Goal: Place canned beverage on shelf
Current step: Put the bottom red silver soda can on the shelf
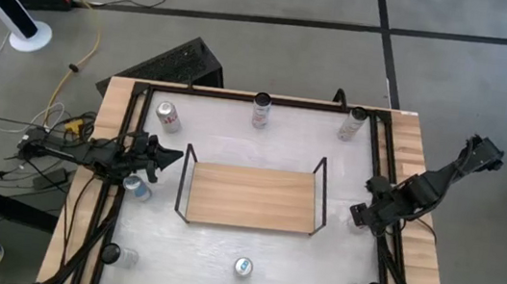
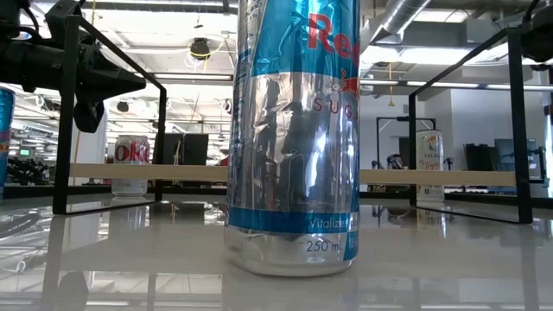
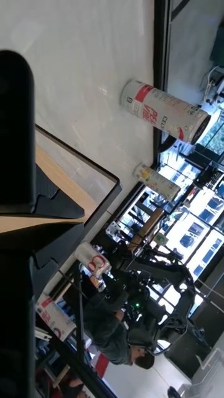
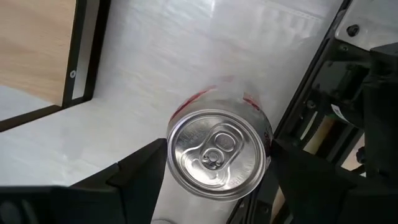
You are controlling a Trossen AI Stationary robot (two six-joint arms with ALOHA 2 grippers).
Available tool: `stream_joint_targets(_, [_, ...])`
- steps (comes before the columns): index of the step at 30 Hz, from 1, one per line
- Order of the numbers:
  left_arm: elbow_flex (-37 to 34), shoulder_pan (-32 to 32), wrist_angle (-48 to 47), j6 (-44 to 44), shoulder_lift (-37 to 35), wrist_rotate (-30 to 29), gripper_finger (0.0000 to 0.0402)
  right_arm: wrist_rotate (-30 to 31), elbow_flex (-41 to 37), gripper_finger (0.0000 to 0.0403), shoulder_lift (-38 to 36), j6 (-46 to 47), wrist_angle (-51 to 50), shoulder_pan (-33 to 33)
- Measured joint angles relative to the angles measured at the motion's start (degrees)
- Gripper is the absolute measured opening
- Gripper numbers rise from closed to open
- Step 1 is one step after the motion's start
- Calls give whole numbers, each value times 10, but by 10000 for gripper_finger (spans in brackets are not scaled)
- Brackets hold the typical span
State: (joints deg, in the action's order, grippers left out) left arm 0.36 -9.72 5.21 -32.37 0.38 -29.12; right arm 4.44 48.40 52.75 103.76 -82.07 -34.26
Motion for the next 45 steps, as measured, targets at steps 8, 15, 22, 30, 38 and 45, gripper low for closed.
stream_joint_targets(8, [0, 0, 0, 2, 0, 0, 5, 5, -1, 312, -14, -16, -11, 3])
stream_joint_targets(15, [0, 0, 0, 1, 0, 0, 5, 6, -3, 312, -34, -3, -25, 3])
stream_joint_targets(22, [0, 0, 0, 1, 0, 0, 5, 9, -3, 312, -37, -3, -29, 3])
stream_joint_targets(30, [0, 0, 0, 2, 0, 0, 5, 35, -3, 312, -37, -2, -32, 3])
stream_joint_targets(38, [0, 0, 0, 2, 0, 0, 5, 53, -3, 312, -37, 16, -56, 3])
stream_joint_targets(45, [0, 0, 0, 2, 0, 0, 5, 88, -3, 312, -37, 28, -56, 3])
